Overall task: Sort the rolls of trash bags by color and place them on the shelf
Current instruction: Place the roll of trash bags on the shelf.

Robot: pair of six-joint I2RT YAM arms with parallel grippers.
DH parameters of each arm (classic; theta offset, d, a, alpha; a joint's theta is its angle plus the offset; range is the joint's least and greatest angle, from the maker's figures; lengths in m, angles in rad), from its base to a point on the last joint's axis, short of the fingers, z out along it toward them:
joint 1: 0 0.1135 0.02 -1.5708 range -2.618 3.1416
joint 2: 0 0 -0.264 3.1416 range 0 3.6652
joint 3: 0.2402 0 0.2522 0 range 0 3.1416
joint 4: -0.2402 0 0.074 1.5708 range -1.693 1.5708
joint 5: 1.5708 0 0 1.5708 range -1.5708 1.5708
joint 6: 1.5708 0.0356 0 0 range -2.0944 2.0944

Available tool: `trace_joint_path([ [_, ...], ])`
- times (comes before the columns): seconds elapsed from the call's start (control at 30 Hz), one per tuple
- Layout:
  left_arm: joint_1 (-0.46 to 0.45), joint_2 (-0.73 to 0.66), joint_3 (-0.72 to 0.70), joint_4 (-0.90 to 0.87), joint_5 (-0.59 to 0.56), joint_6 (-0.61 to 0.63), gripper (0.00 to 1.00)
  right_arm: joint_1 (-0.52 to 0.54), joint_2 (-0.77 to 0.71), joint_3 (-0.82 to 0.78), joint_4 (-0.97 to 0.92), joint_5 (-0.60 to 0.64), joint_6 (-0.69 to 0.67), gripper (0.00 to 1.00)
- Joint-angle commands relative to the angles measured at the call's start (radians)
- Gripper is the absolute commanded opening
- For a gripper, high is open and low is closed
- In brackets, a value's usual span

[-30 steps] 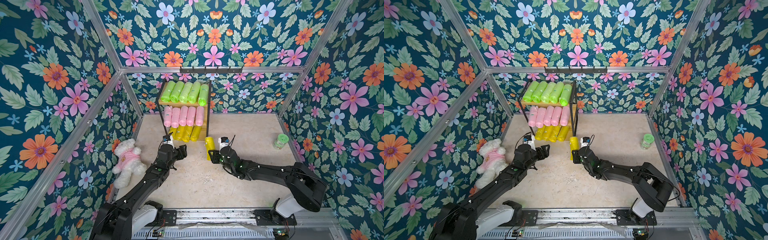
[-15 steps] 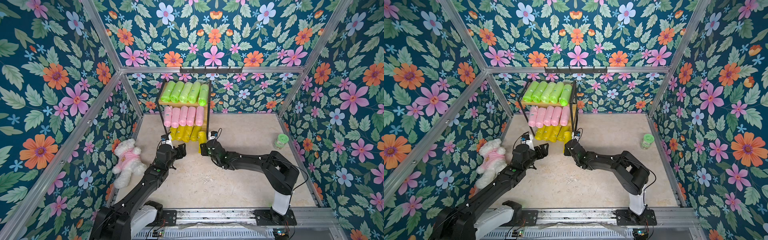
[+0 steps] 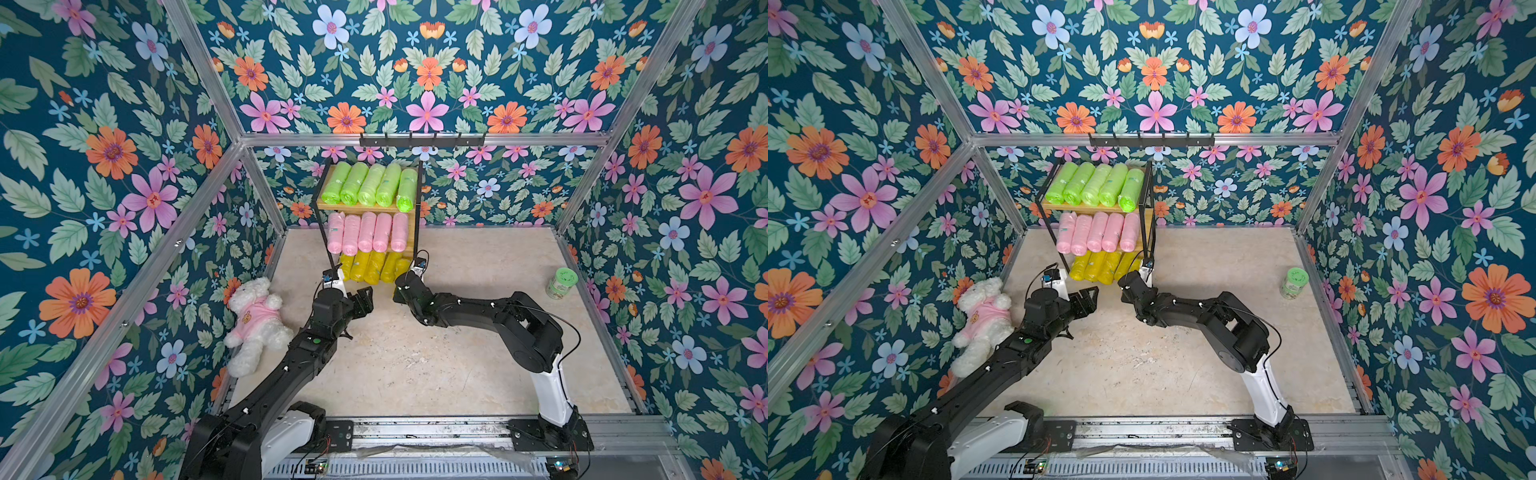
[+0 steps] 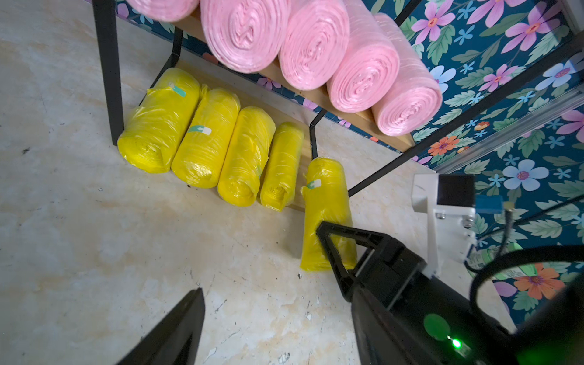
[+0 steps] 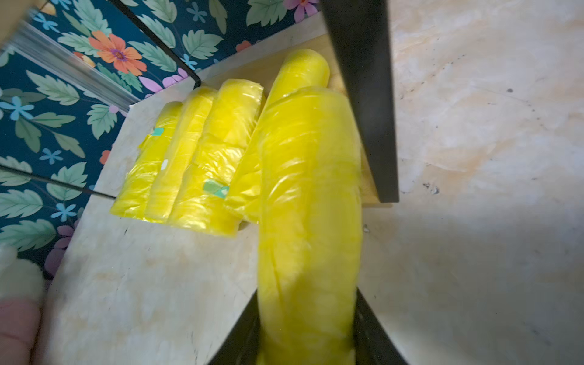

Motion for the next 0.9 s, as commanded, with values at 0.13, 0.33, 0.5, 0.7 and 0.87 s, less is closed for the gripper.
trace_joint_path([
  [0.13,0.0,-0.016,-0.006,0.028,0.014,-0.01,0.78,-0.012,0.057,0.072,-0.002,0.059,-0.034,0.42],
  [0.33,0.001,-0.017,-0.008,0.028,0.025,-0.017,0.79,-0.03,0.094,0.113,-0.005,0.063,-0.044,0.44],
  [0.5,0.0,-0.028,-0.011,0.022,0.026,-0.019,0.79,-0.044,0.117,0.137,0.027,0.047,-0.072,0.46],
  [0.7,0.0,-0.037,-0.011,0.015,0.026,-0.017,0.78,-0.049,0.15,0.176,0.037,0.043,-0.101,0.49],
  [0.87,0.001,-0.035,-0.011,0.014,0.032,-0.017,0.79,-0.051,0.144,0.159,0.06,0.03,-0.105,0.53],
])
